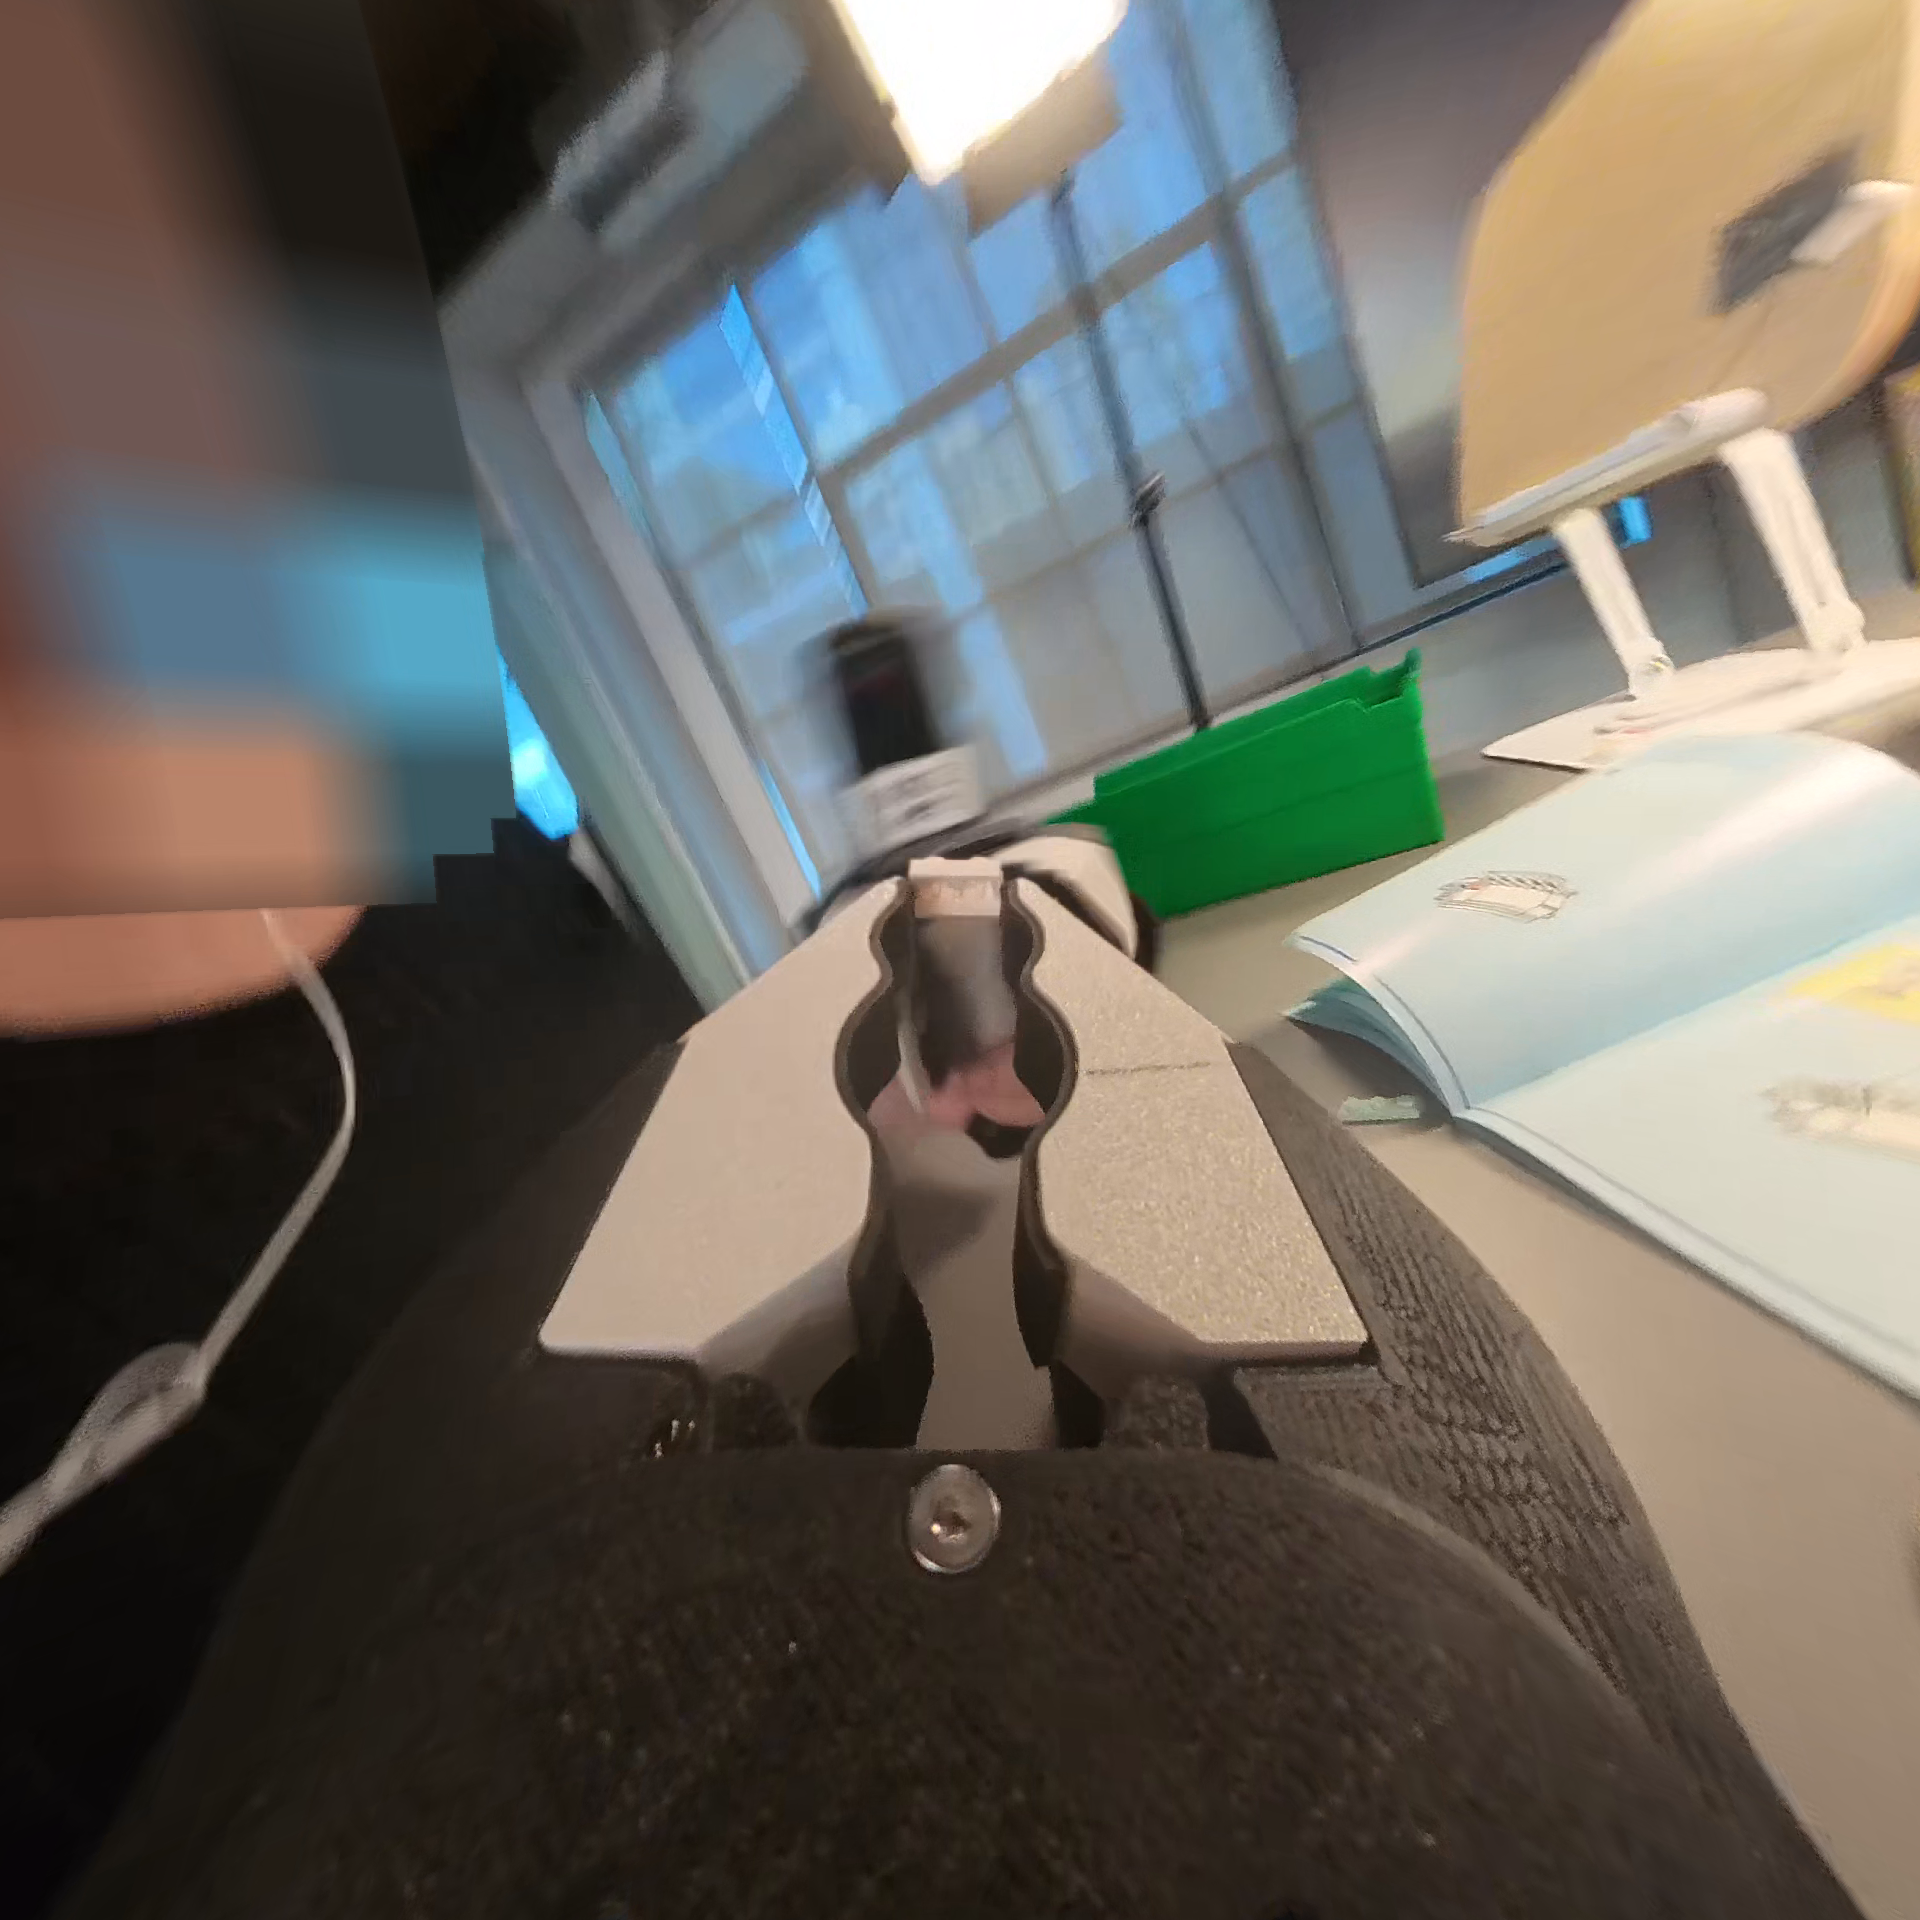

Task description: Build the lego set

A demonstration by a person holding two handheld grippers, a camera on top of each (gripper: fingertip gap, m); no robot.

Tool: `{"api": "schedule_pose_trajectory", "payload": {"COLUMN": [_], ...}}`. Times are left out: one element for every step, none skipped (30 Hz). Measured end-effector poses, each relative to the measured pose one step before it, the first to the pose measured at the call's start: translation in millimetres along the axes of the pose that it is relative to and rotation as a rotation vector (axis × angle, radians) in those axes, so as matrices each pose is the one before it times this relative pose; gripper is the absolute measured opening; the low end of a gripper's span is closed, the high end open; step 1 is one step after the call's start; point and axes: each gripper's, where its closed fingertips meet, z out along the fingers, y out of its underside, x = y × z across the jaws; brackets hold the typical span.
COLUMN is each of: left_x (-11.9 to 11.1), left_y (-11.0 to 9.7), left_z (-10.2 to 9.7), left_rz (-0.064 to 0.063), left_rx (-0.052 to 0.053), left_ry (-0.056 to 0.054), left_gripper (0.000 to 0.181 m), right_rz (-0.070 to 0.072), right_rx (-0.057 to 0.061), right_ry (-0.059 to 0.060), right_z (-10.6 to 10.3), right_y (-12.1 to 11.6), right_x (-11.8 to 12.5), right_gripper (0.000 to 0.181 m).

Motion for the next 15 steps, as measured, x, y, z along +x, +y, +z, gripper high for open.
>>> {"api": "schedule_pose_trajectory", "payload": {"left_x": [-1.92, -3.26, -3.37, -1.15, -1.35, -0.95, -0.44, -0.91, -0.91, -0.07, -0.2, -1.01, -0.27, 0.35, 0.78], "left_y": [-1.44, -1.74, -2.11, -2.86, -3.37, -3.44, -2.71, -1.55, -0.65, -0.8, -0.65, 0.01, 0.19, 0.36, -0.2], "left_z": [0.63, 0.78, 0.59, 0.28, -0.14, -0.33, -0.55, -0.53, -0.57, -0.72, -0.74, -0.63, -0.26, -0.03, 0.01], "left_rz": [0.1224, 0.1064, 0.0856, 0.0645, 0.0387, 0.0235, 0.0187, 0.0175, 0.0178, 0.0161, 0.0137, 0.0171, 0.0233, 0.0191, 0.0118], "left_rx": [-0.0116, -0.0101, -0.0013, 0.0087, 0.0142, 0.0165, 0.013, 0.0062, 0.0021, 0.0043, 0.0038, -0.001, -0.0013, -0.0035, -0.0006], "left_ry": [-0.0686, -0.0708, -0.0633, -0.0398, -0.0336, -0.0237, -0.0153, -0.015, -0.0127, -0.0063, -0.0071, -0.0125, -0.008, -0.0042, -0.0021], "left_gripper": [0.047, 0.046, 0.046, 0.045, 0.045, 0.045, 0.044, 0.041, 0.038, 0.034, 0.03, 0.025, 0.022, 0.022, 0.023], "right_rz": [0.0313, 0.031, 0.029, 0.0263, 0.0253, 0.0247, 0.0203, 0.0147, 0.0097, 0.0045, 0.002, 0.0024, 0.0018, -0.0016, -0.0034], "right_rx": [0.0282, 0.0242, 0.0199, 0.0165, 0.0135, 0.0101, 0.0076, 0.0052, 0.0014, -0.0021, -0.0015, 0.0012, 0.0009, -0.0004, -0.0016], "right_ry": [-0.0015, 0.0017, 0.0031, -0.004, -0.0103, -0.0113, -0.0091, -0.0084, -0.0048, -0.0009, 0.0002, 0.0019, 0.0048, 0.0062, 0.0047], "right_z": [1.17, 1.72, 2.15, 2.32, 2.21, 1.99, 1.62, 0.98, 0.61, 0.32, -0.13, -0.72, -1.1, -1.0, -0.77], "right_y": [-2.33, -1.37, -0.3, 0.69, 1.39, 1.55, 1.32, 1.02, 0.93, 0.87, 0.38, -0.06, -0.49, -0.15, 0.09], "right_x": [0.97, 1.06, 1.16, -0.11, -1.19, -1.3, -0.93, -0.68, -0.19, 0.29, 0.53, 0.71, 0.91, 1.15, 0.88], "right_gripper": [0.015, 0.014, 0.015, 0.015, 0.015, 0.014, 0.015, 0.015, 0.015, 0.015, 0.015, 0.015, 0.015, 0.015, 0.015]}}
